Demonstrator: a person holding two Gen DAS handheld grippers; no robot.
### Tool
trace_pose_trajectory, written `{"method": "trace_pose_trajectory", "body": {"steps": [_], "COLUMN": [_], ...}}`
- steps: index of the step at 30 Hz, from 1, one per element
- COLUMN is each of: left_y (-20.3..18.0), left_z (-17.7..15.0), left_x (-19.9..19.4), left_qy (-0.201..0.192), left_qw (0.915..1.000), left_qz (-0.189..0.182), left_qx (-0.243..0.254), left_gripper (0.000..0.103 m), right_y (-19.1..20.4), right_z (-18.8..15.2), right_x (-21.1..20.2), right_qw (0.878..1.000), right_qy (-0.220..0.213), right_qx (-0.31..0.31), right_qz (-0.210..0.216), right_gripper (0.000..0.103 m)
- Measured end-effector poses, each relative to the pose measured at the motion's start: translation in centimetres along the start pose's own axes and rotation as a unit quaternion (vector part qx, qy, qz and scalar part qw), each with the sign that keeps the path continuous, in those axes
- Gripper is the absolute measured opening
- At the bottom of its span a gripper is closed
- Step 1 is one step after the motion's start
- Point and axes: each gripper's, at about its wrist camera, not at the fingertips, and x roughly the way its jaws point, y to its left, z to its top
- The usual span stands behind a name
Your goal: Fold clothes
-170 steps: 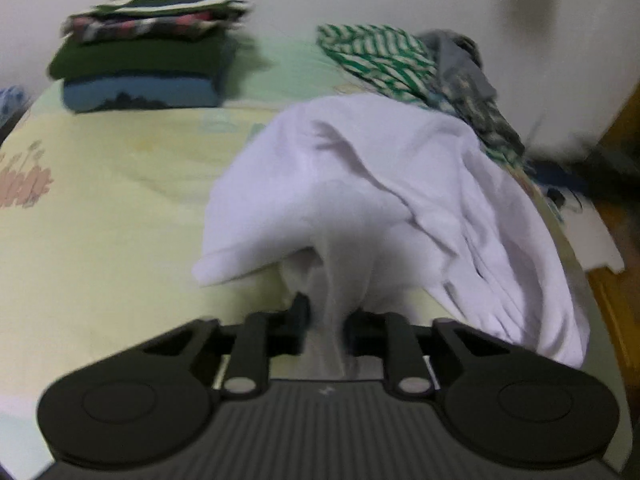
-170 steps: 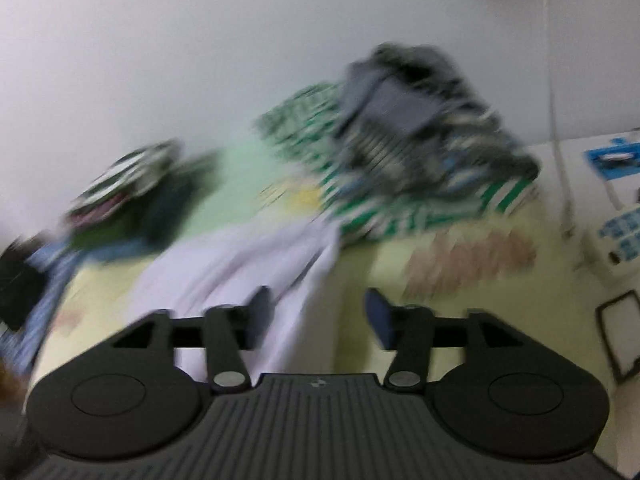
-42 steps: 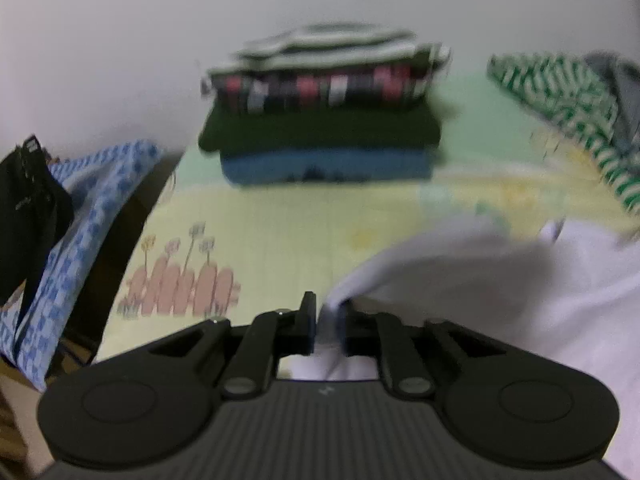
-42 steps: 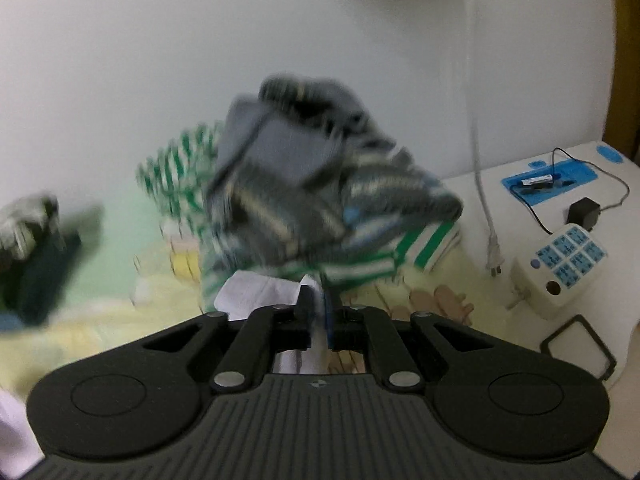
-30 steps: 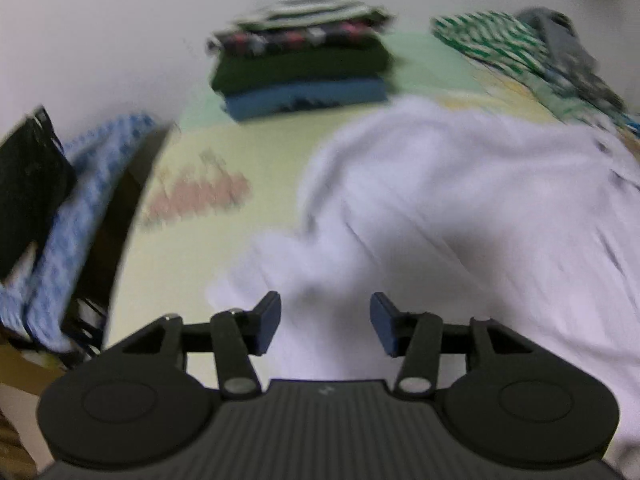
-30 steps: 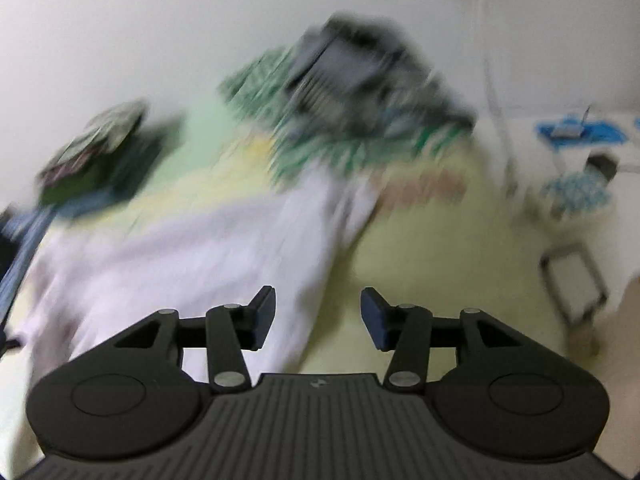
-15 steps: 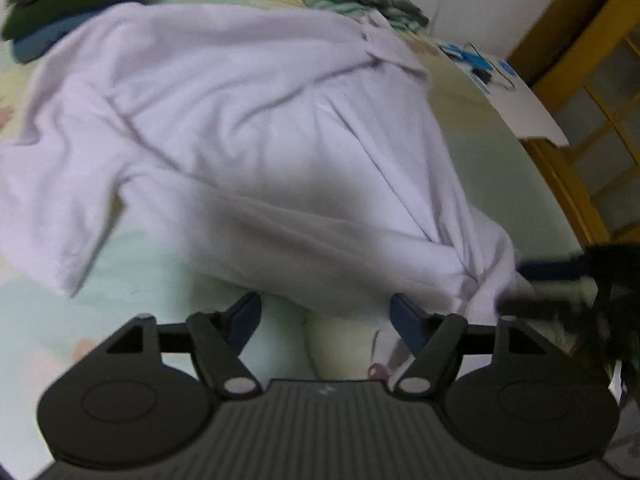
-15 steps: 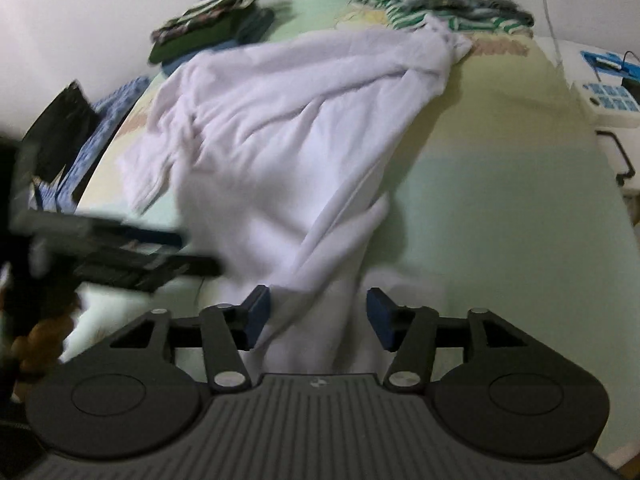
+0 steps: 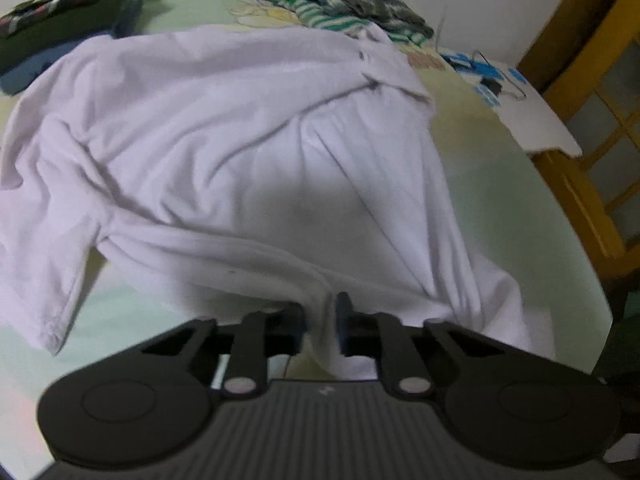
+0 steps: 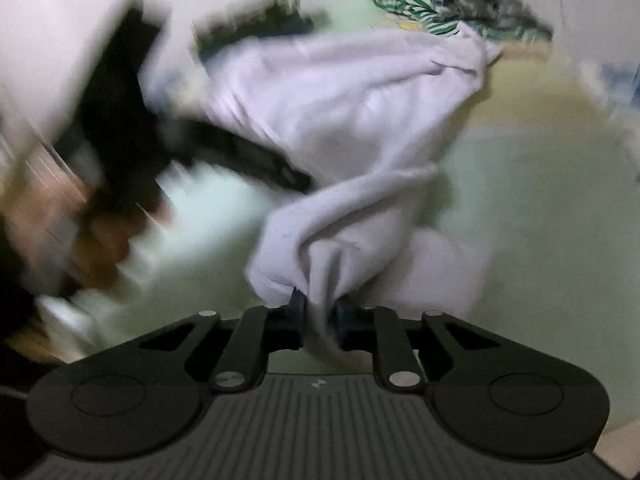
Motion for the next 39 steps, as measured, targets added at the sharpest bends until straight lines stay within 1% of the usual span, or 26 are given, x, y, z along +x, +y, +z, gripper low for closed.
{"method": "trace_pose_trajectory", "body": {"steps": [1,3,4,5,6,8,10,11,13,14,16,18,19,20,21,22,24,25,26,27,28,31,34,35,36,39], "left_y": [0.3,1.1,1.5,1.9,2.3,2.8,2.4,2.3,2.0,1.8,1.1,0.4,0.3,0.3,0.4,0.5,0.9,1.1,1.2,1.4,1.6,1.5,0.6,0.3,0.0,-0.3], "left_z": [0.3,0.6,0.8,0.9,1.1,0.9,-0.1,-0.7,-1.7,-2.3,-2.8,-3.0,-2.9,-2.9,-2.8,-2.6,-2.0,-1.6,-1.3,-1.0,-0.8,-0.3,-0.1,0.0,0.0,-0.4], "left_x": [-0.5,-2.2,-3.0,-3.9,-4.7,-5.8,-5.5,-5.3,-5.0,-4.9,-4.9,-5.0,-4.9,-4.8,-4.6,-4.4,-3.9,-3.7,-3.6,-3.7,-3.8,-3.9,-3.9,-3.6,-3.3,-3.1], "left_qy": [-0.004,-0.019,-0.026,-0.034,-0.041,-0.049,-0.042,-0.038,-0.031,-0.027,-0.031,-0.037,-0.039,-0.042,-0.043,-0.042,-0.040,-0.039,-0.039,-0.041,-0.043,-0.049,-0.054,-0.053,-0.051,-0.045], "left_qw": [1.0000,0.9997,0.9995,0.9991,0.9986,0.9977,0.9971,0.9967,0.9955,0.9948,0.9938,0.9930,0.9928,0.9928,0.9929,0.9928,0.9916,0.9904,0.9895,0.9891,0.9890,0.9889,0.9907,0.9912,0.9916,0.9925], "left_qz": [0.000,0.011,0.017,0.024,0.030,0.044,0.062,0.071,0.089,0.098,0.106,0.112,0.112,0.111,0.107,0.106,0.111,0.119,0.125,0.125,0.122,0.122,0.111,0.110,0.110,0.107], "left_qx": [-0.005,-0.009,-0.010,-0.011,-0.013,-0.014,-0.012,-0.011,-0.008,-0.007,-0.007,-0.010,-0.015,-0.021,-0.028,-0.037,-0.052,-0.058,-0.061,-0.066,-0.072,-0.069,-0.056,-0.051,-0.046,-0.037], "left_gripper": [0.005,0.005,0.006,0.006,0.006,0.006,0.006,0.006,0.007,0.007,0.008,0.011,0.018,0.033,0.041,0.044,0.035,0.021,0.015,0.015,0.015,0.015,0.015,0.015,0.015,0.015], "right_y": [-1.0,-3.0,-4.3,-5.6,-6.5,-8.1,-9.2,-9.3,-8.5,-7.6,-5.1,-2.0,-0.3,1.3,2.9,4.2,6.9,7.3,7.6,7.1,6.5,2.4,-2.7,-4.4,-5.6,-7.9], "right_z": [0.6,1.4,1.5,1.3,1.0,0.0,-0.9,-1.1,-0.4,0.3,1.8,2.8,2.8,2.5,2.1,1.4,-0.1,-0.5,-0.9,-0.7,-0.5,2.0,3.1,3.5,3.2,2.2], "right_x": [-0.9,-2.0,-2.4,-2.7,-2.7,-2.5,-2.2,-2.4,-3.3,-3.5,-3.1,-2.1,-1.3,-0.1,1.1,2.5,5.4,6.4,7.5,7.6,7.6,5.2,2.1,1.1,0.4,-0.4], "right_qw": [0.998,0.987,0.980,0.976,0.978,0.983,0.984,0.986,0.994,0.996,0.998,0.995,0.990,0.983,0.975,0.967,0.947,0.941,0.936,0.938,0.941,0.970,0.988,0.992,0.993,0.989], "right_qy": [-0.013,-0.032,-0.032,-0.024,-0.004,0.046,0.100,0.107,0.085,0.073,0.052,0.032,0.027,0.034,0.042,0.045,0.049,0.045,0.042,0.042,0.043,0.022,0.016,0.014,0.021,0.048], "right_qx": [0.036,0.103,0.131,0.149,0.153,0.153,0.142,0.125,0.074,0.042,-0.023,-0.091,-0.127,-0.164,-0.202,-0.240,-0.315,-0.333,-0.349,-0.343,-0.337,-0.240,-0.148,-0.117,-0.101,-0.072], "right_qz": [0.043,0.119,0.148,0.158,0.141,0.090,0.029,0.006,-0.012,-0.012,0.004,0.031,0.054,0.068,0.081,0.071,0.048,0.031,0.014,0.003,-0.008,0.000,-0.033,-0.043,-0.061,-0.117], "right_gripper": [0.015,0.015,0.015,0.016,0.018,0.032,0.036,0.036,0.037,0.042,0.053,0.064,0.073,0.080,0.081,0.080,0.075,0.064,0.032,0.015,0.010,0.007,0.007,0.001,0.001,0.009]}}
